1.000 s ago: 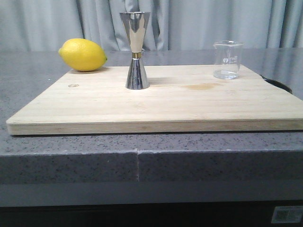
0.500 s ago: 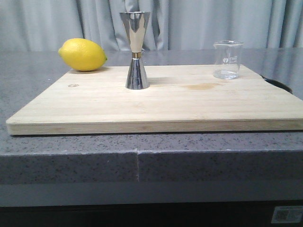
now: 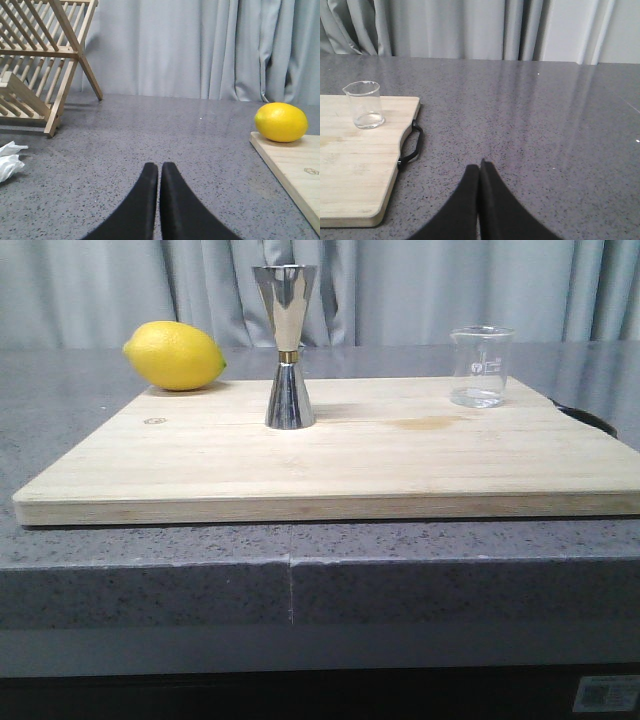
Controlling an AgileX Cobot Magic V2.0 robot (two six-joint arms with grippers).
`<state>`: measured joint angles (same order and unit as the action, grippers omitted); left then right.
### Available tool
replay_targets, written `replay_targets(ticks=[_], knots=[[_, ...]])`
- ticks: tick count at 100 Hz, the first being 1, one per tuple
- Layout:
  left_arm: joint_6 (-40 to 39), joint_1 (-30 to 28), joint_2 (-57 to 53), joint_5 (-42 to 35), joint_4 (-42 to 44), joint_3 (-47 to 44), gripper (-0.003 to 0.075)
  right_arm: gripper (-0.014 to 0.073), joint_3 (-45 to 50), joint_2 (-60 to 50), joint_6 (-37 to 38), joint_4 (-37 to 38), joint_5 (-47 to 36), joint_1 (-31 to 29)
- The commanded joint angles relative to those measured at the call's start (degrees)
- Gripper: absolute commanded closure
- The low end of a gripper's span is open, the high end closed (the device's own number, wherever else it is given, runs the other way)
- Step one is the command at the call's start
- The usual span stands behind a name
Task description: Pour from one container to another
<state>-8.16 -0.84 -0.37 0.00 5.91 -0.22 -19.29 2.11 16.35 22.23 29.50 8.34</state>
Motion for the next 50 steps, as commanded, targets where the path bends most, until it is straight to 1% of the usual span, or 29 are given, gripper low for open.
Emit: replay_targets(ticks=[1,29,37,45,50], knots=[[-0.69,0.40,-1.25,-4.45,-0.43,-1.69,0.0739,0.0666,-1.41,0.72,-0.37,0.81,-4.10,0.06],[-0.69,0.40,-1.25,-4.45,-0.43,-1.69,0.0739,0.0666,-1.12,0.72,-0.37,0.81,-4.10,0.06],[-0.69,0.40,-1.25,-4.45,-0.43,-1.69,0.0739,0.0666,-0.62,0.72,-0.37,0.63,-5.62,0.06],[-0.69,0.40,-1.25,-4.45,-0.43,-1.69,0.0739,0.0665,0.64,0.72,-1.55,-3.88,-8.51,-0.05],[-0.69,0.40,-1.25,-4.45,-0.43,-1.69,0.0739,0.0666,1.96,0.72,-6.67,-8.54,-10.67,-0.17]])
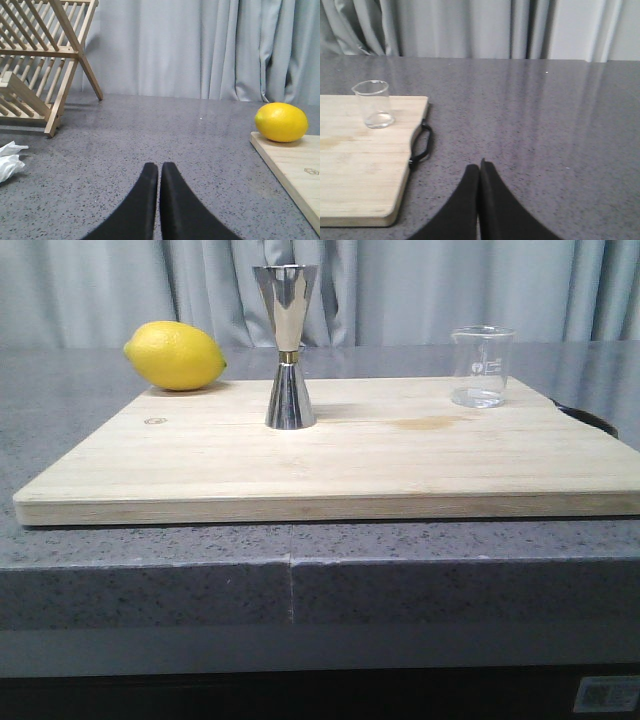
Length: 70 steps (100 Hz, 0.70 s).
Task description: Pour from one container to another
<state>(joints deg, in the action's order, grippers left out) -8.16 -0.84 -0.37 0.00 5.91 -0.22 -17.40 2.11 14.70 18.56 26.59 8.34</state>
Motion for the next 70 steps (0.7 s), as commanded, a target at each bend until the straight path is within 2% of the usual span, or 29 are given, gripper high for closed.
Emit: replay_targets(ticks=[1,5,12,33,64,70], knots=[[-0.69,0.40,-1.25,-4.45,-0.43,-1.69,0.0739,0.0666,0.29,0.72,-6.98,-6.40,-8.13,-0.35],[-0.69,0.40,-1.25,-4.45,-0.43,-1.69,0.0739,0.0665,1.74,0.72,-12.46,-10.62,-10.75,-0.57],[-0.69,0.40,-1.25,-4.45,-0.43,-1.69,0.0739,0.0666,4.35,0.52,-17.52,-14.77,-15.80,-1.25],[-0.69,0.40,-1.25,-4.45,-0.43,-1.69,0.0739,0.0666,13.03,-3.72,-17.88,-17.20,-28.74,-2.75],[-0.69,0.40,-1.25,-4.45,-0.43,-1.69,0.0739,0.0666,18.69,-3.70,-17.88,-17.50,-30.95,-3.26],[-0.69,0.40,-1.25,-4.45,-0.43,-1.69,0.0739,0.0666,18.58,-3.70,-17.88,-17.50,-28.36,-3.26]])
